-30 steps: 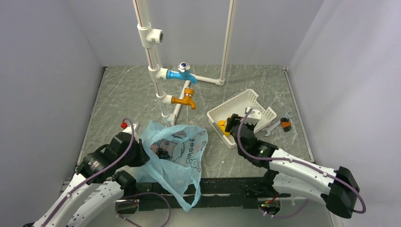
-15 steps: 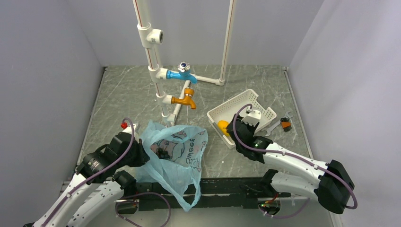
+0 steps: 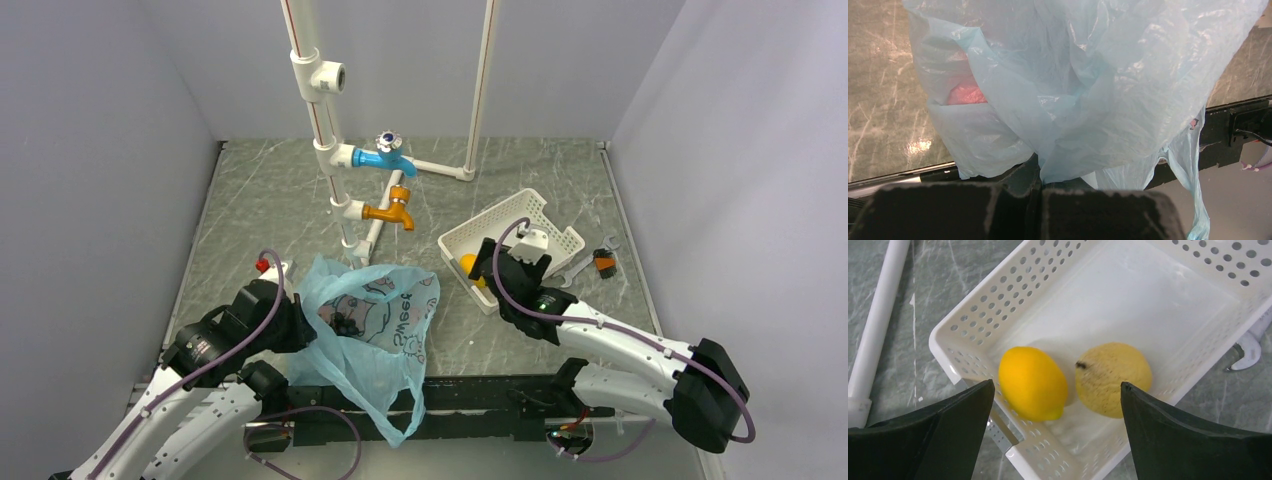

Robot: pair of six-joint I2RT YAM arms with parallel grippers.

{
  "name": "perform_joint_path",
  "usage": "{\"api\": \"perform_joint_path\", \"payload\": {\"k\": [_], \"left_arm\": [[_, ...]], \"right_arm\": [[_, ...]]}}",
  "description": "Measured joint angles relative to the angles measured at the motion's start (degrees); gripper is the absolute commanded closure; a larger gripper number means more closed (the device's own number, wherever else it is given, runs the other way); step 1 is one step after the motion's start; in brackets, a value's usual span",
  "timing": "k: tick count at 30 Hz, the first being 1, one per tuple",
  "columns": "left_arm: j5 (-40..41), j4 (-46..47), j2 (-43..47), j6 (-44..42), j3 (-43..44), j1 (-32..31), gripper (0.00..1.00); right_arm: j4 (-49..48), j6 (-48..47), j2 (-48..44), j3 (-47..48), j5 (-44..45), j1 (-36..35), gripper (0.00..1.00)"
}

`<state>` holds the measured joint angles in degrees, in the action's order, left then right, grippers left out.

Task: Take the fake fruits out of the plastic bag
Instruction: Place the fake fruit in the bin, then adjust the plastic bag at the center of the board.

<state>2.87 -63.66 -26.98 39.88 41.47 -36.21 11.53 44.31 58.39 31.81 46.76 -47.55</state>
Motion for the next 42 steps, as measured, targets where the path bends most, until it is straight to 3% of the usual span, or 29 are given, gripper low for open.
{"api": "perform_joint_path", "payload": {"k": [7, 15, 21, 24, 27, 30, 35, 38, 42], "left_arm": [[0.00, 0.00, 0.00, 0.00, 0.00, 0.00, 1.00], [0.00, 0.00, 0.00, 0.02, 0.00, 0.00, 1.00], [0.02, 0.00, 0.00, 0.02, 0.00, 0.00, 1.00], [0.02, 0.00, 0.00, 0.02, 0.00, 0.00, 1.00], [0.02, 0.00, 0.00, 0.02, 0.00, 0.00, 1.00], [0.02, 0.00, 0.00, 0.02, 0.00, 0.00, 1.00], [0.02, -0.02, 0.00, 0.04, 0.00, 0.00, 1.00], [0.04, 0.00, 0.00, 0.09, 0.00, 0.00, 1.00], [0.04, -0.02, 0.00, 0.20, 0.00, 0.00, 1.00]], "right_arm": [[-3.52, -8.04, -3.54, -0.04, -8.87, 0.02, 0.04], [-17.00, -17.49, -13.68, -6.14, -31.39, 0.00, 0.01], [-27.65, -19.21, -11.19, -9.88, -53.55, -0.90, 0.01], [-31.45, -19.85, -8.41, -11.10, -58.71, -5.90, 0.01], [-32.59, -22.75, -4.24, -9.75, -59.76, -16.57, 0.06], [-32.63, -24.74, 2.78, -5.20, -59.80, -22.21, 0.20], [-31.47, -26.77, 17.59, 6.40, -56.48, -23.61, 0.34], [-28.37, -29.46, 27.06, 15.32, -52.52, -24.30, 0.50], [-23.26, -32.02, 36.13, 24.76, -46.21, -24.83, 0.58]]}}
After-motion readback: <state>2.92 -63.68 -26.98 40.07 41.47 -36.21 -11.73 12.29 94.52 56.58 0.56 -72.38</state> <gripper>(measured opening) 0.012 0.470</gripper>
